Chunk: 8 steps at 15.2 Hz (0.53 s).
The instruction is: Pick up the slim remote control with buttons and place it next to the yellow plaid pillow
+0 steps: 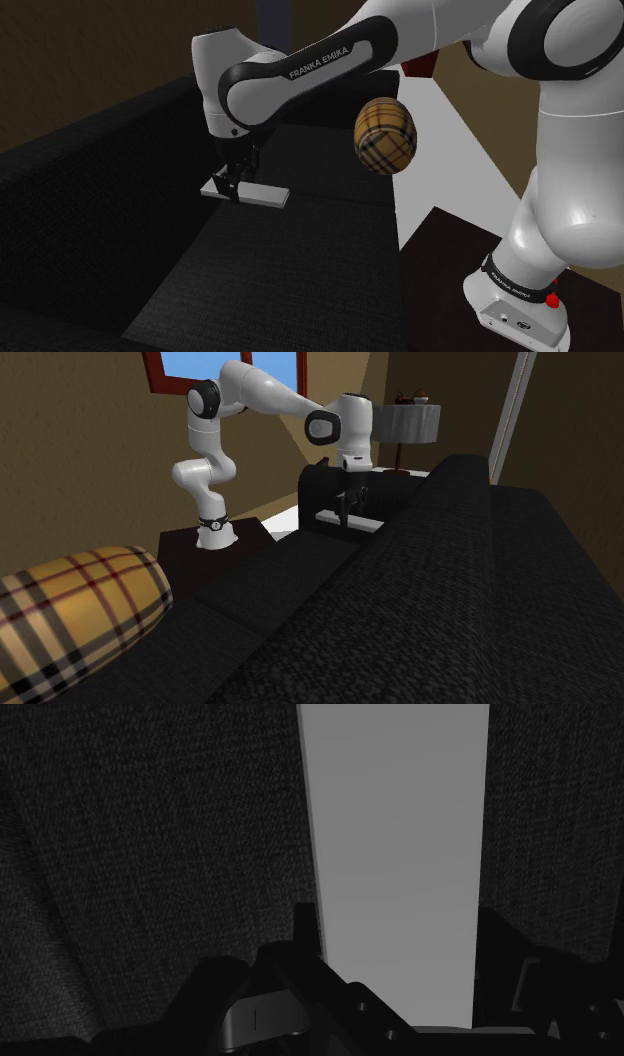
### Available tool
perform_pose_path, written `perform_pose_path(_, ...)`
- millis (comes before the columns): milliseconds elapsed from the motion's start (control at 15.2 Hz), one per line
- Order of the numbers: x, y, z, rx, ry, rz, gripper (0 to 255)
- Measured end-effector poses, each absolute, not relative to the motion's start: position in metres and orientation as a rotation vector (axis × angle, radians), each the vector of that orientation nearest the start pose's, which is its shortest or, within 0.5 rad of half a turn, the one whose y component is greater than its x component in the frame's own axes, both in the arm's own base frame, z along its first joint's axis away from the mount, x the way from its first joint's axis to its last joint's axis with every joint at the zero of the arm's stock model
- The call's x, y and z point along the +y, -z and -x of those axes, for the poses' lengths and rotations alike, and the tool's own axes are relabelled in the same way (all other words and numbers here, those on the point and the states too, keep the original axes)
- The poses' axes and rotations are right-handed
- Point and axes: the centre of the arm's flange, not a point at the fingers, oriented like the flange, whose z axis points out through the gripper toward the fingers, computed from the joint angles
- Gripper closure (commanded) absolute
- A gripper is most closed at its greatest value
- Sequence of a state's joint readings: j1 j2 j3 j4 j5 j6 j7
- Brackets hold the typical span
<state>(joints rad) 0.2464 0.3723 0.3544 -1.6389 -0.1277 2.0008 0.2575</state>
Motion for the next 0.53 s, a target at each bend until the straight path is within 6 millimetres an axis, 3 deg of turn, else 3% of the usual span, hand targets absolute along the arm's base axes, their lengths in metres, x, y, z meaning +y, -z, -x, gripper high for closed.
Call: perform_pose_path(528,0.347,-0.455,-0.562,-0.579,0.013,3.072,255)
